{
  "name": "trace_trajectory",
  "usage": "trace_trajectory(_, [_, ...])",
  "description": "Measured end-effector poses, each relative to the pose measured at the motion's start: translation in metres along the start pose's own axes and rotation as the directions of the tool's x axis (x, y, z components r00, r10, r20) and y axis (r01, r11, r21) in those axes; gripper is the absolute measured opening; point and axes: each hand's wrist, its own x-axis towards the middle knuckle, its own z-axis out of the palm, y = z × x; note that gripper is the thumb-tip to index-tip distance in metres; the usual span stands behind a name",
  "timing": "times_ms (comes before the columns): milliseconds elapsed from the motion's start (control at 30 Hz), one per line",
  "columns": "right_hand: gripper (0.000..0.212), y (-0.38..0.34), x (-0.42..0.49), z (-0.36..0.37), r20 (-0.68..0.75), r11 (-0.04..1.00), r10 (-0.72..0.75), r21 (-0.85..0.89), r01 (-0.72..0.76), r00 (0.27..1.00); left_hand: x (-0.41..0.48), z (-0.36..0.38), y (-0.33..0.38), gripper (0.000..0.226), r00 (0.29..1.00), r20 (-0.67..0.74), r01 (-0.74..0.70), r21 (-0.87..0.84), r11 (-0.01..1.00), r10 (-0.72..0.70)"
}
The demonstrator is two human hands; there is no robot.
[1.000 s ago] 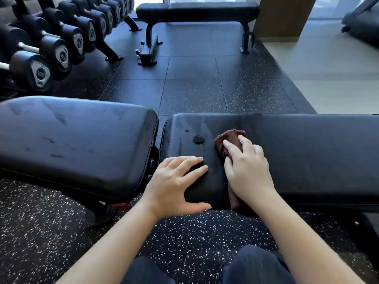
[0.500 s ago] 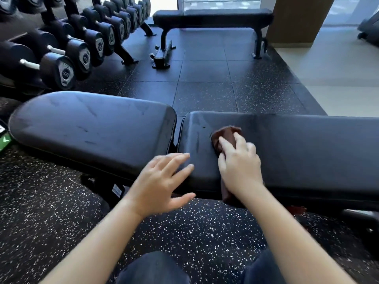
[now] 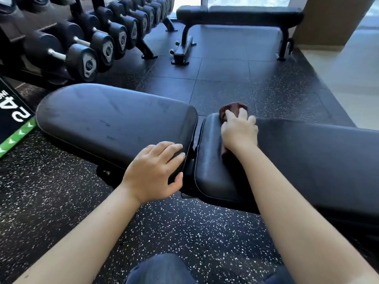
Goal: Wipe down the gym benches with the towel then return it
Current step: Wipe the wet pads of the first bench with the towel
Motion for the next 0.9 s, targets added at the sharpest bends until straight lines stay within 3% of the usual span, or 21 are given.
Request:
trace_trajectory(200, [0.046,-0.003,-0.110,0.005,-0.147,0.983,-0.179,0.021,0.184,0.973,0.000,-0.001,0.000,0.037,1.000,0.004,0.023,-0.025,0.999,-0.023])
trace_trajectory(533, [0.033,-0.035,0.022,0.015,0.084,0.983,-0.157,-0.077,0.164,0.984,0.001,-0.002,-0.001,0.038,0.999,0.019,0.050,-0.047,0.998,-0.050])
trace_trajectory(633, [0.032,-0.036,0.000,0.016,0.016,0.979,-0.180,-0.091,0.181,0.984,0.000,-0.002,-0.001,0.037,0.998,0.031,0.063,-0.054,0.997,-0.061])
trace_trajectory(767, [0.032,-0.022,-0.075,0.017,-0.118,0.949,-0.314,-0.001,0.316,0.942,0.000,-0.004,0.000,0.037,0.996,0.039,0.077,-0.059,0.995,-0.075])
trace_trajectory(900, [0.035,-0.016,-0.084,0.015,-0.085,0.941,-0.333,0.029,0.336,0.939,0.001,-0.006,0.000,0.037,0.995,0.060,0.080,-0.066,0.995,-0.076])
